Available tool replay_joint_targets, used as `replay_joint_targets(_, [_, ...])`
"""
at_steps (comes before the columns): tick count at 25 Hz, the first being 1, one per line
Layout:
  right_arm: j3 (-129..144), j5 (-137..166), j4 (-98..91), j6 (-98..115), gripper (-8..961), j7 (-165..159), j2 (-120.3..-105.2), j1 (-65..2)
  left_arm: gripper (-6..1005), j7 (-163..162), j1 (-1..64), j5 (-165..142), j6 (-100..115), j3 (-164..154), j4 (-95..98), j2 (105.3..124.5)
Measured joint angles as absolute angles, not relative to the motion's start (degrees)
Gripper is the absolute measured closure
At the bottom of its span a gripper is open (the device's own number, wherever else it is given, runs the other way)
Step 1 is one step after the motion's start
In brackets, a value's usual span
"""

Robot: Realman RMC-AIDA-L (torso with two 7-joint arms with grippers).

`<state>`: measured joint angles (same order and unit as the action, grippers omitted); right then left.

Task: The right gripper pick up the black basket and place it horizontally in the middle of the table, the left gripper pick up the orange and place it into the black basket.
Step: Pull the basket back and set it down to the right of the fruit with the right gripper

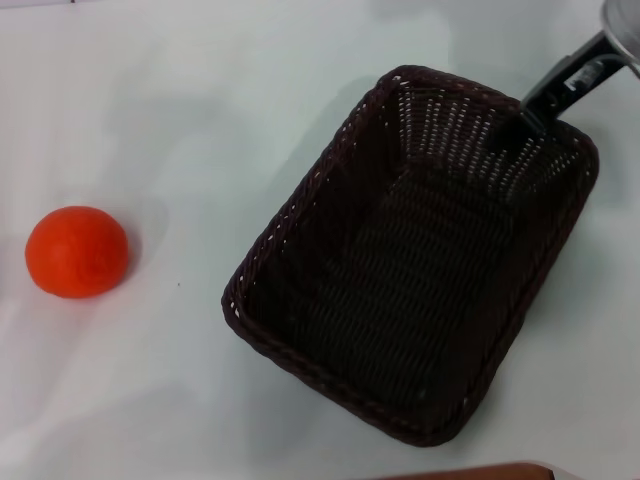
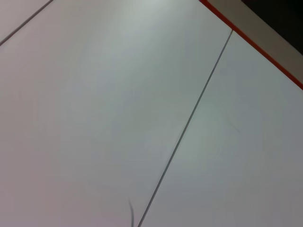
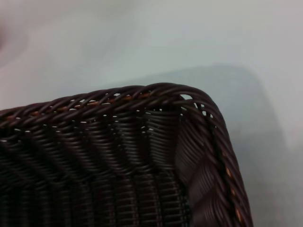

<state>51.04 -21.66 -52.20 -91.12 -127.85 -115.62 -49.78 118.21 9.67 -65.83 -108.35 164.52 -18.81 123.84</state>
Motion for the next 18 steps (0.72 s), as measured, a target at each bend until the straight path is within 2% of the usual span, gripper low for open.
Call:
replay_joint_targets(5, [44.7,-24.5,-51.6,-96.4,705,-126.7,-113.4,-48.8,94,118.2,9.9,-65.8,-107.9,164.5,-18.8,123.84])
replay_joint_targets(6, [44.7,-24.5,-51.6,-96.4,712,-126.7,-113.4,-48.8,94,118.2,9.9,-65.8,-107.8,164.5,-18.8,123.84])
replay_joint_targets(7, [42.3,-27.6,-50.4,-97.9,718,-125.9,-112.2,-47.7,94,118.2,10.0,-65.8,-107.7,164.5,-18.8,123.84])
replay_joint_targets(10, [38.3,-33.9,-48.0,-98.6,737,-125.0,-110.4,-45.1,94,118.2,10.0,-65.8,-107.6,164.5,-18.8,123.79])
replay_joint_targets(13, [34.9,-40.2,-43.9,-98.6,778,-124.7,-107.99,-42.5,94,118.2,9.8,-65.8,-107.5,164.7,-18.9,123.65])
replay_joint_targets(16, [31.4,-46.8,-36.3,-98.6,782,-124.5,-104.75,-40.4,94,118.2,9.7,-65.8,-107.5,164.8,-19.1,123.53])
replay_joint_targets(18, [30.3,-48.0,-35.1,-98.6,785,-124.6,-104.4,-39.9,95,118.2,9.7,-65.7,-107.4,164.8,-19.1,123.49])
